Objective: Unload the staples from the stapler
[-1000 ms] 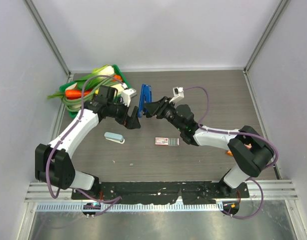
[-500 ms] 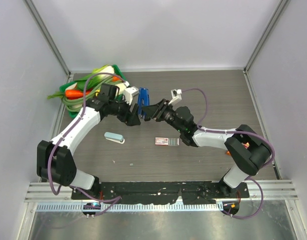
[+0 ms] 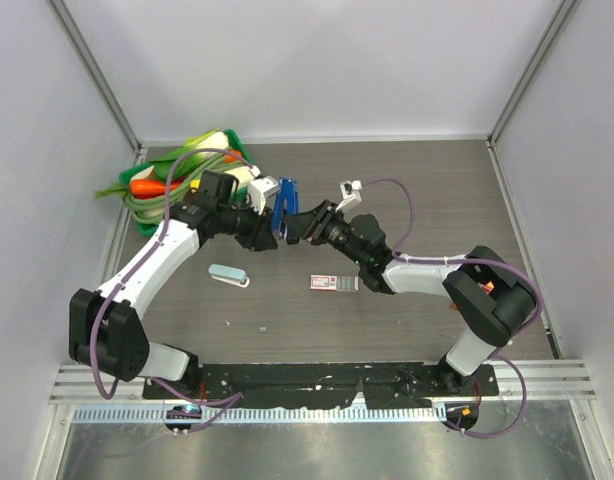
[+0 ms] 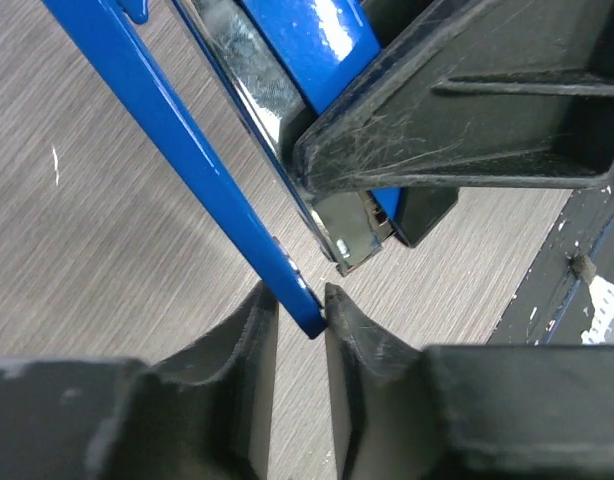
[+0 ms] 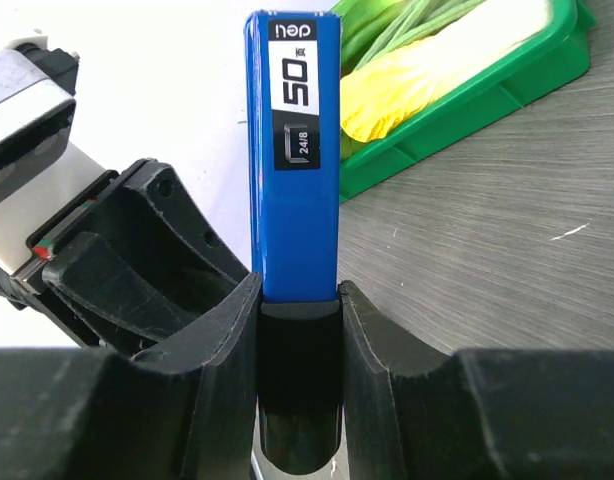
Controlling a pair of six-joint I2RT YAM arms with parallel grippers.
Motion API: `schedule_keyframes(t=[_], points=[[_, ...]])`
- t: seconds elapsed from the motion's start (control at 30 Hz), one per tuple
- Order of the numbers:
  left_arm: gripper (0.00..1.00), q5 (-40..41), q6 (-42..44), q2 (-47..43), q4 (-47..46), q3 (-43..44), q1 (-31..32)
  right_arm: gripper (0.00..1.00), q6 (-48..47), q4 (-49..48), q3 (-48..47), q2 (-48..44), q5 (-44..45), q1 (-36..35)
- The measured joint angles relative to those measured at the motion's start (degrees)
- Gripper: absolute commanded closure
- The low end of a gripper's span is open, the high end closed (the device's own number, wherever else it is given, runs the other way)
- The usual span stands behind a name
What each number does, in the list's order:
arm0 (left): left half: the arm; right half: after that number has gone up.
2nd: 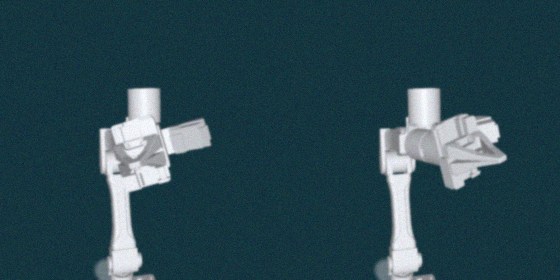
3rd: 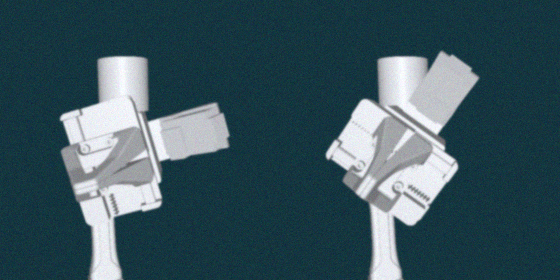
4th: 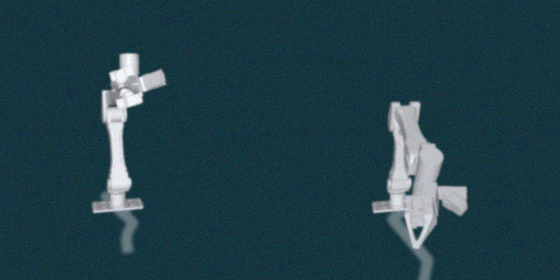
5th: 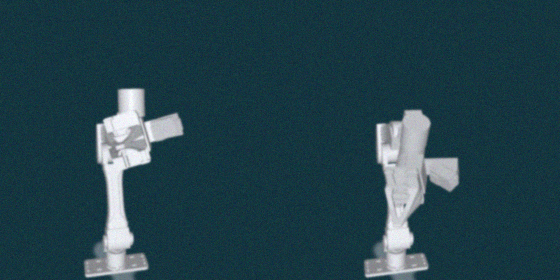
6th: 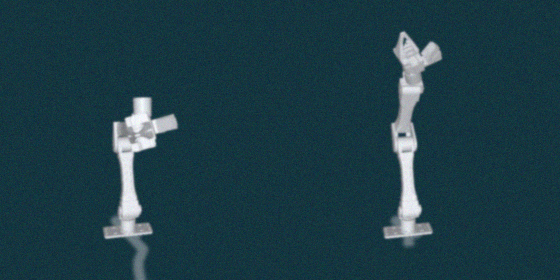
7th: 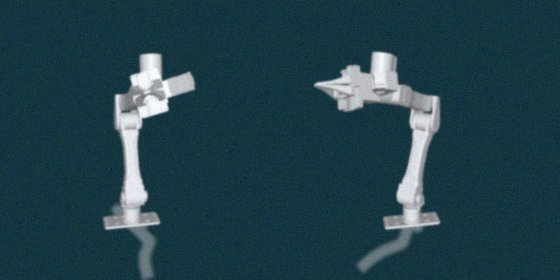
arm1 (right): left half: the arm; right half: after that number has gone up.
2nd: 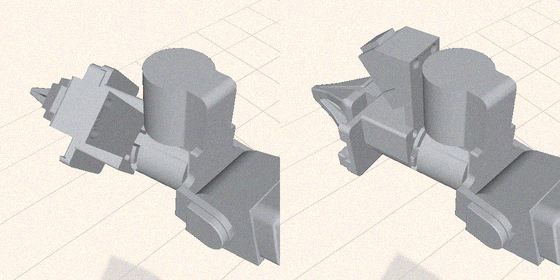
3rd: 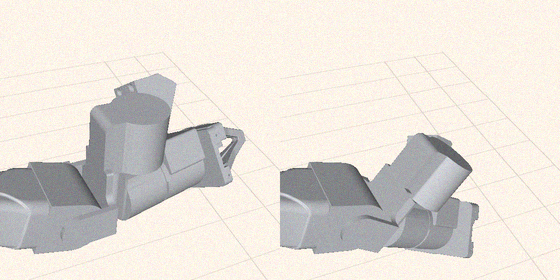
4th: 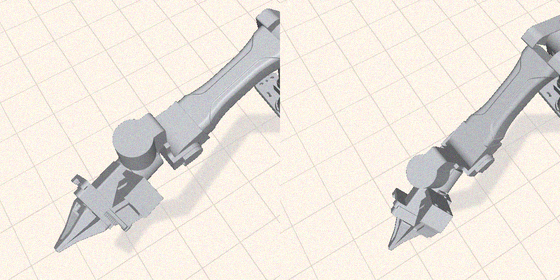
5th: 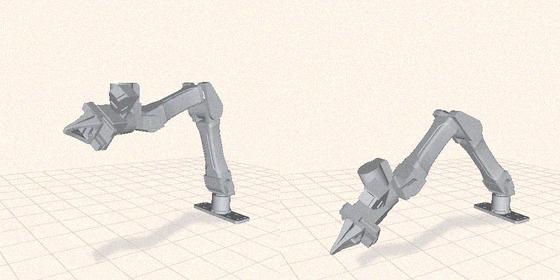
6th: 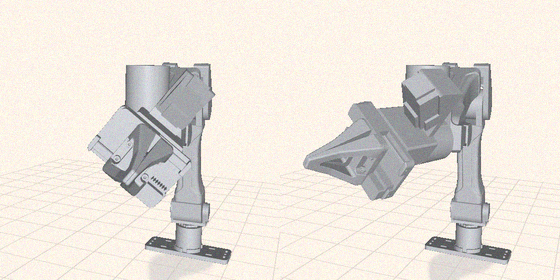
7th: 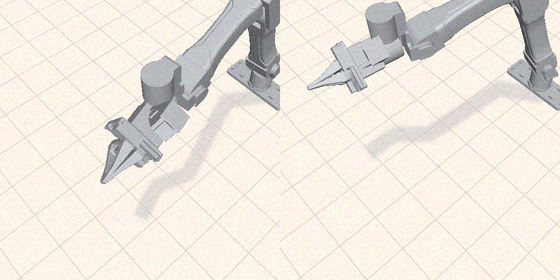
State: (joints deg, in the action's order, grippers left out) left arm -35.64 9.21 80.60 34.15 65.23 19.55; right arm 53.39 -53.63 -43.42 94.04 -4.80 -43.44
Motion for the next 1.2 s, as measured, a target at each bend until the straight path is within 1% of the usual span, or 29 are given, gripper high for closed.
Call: schedule_keyframes(t=[0.03, 0.07, 0.13, 0.23, 0.53, 0.63, 0.73, 0.83, 1.0, 1.2], points=[[0.82, -0.11, 0.17, -0.28, 0.0, -0.28, 0.02, 0.99, -0.02, -0.02, 0.13, 0.09, -0.13, 0.0], [0.89, 0.24, 0.28, -0.63, 0.0, -0.61, 0.17, 0.99, -0.09, -0.04, 0.35, 0.09, -0.31, 0.0], [0.96, 2.27, 1.33, -1.38, 0.09, -1.46, 0.22, 0.99, -0.33, 0.0, 0.83, 0.09, -0.68, 0.09], [0.99, 6.16, 2.69, -2.36, -0.13, -2.95, 0.2, 0.99, -1.03, 0.7, 1.03, 0.09, -1.73, 0.09], [1.0, 17.62, 7.54, -5.18, -2.05, -7.37, 1.75, 0.99, -4.63, 2.54, 1.01, 0.96, -7.37, 0.57], [1.0, 22.77, 10.12, -5.33, -3.45, -8.98, 3.06, 0.99, -8.61, 4.37, 0.9, 1.01, -10.6, 1.22], [1.0, 29.46, 14.78, -5.33, -5.25, -10.45, 5.2, 0.99, -13.46, 6.8, 0.9, 0.98, -14.08, 2.05], [1.0, 33.88, 18.67, -5.33, -6.27, -10.95, 6.78, 0.99, -17.49, 9.05, 1.05, 0.55, -17.57, 3.06], [1.0, 38.75, 23.1, -5.33, -10.12, -13.2, 9.79, 0.99, -21.75, 10.84, 4.07, -2.45, -20.04, 4.37], [1.0, 43.52, 26.53, -5.33, -12.7, -17.09, 13.35, 0.99, -22.62, 10.8, 8.7, -3.69, -21.33, 4.85]])
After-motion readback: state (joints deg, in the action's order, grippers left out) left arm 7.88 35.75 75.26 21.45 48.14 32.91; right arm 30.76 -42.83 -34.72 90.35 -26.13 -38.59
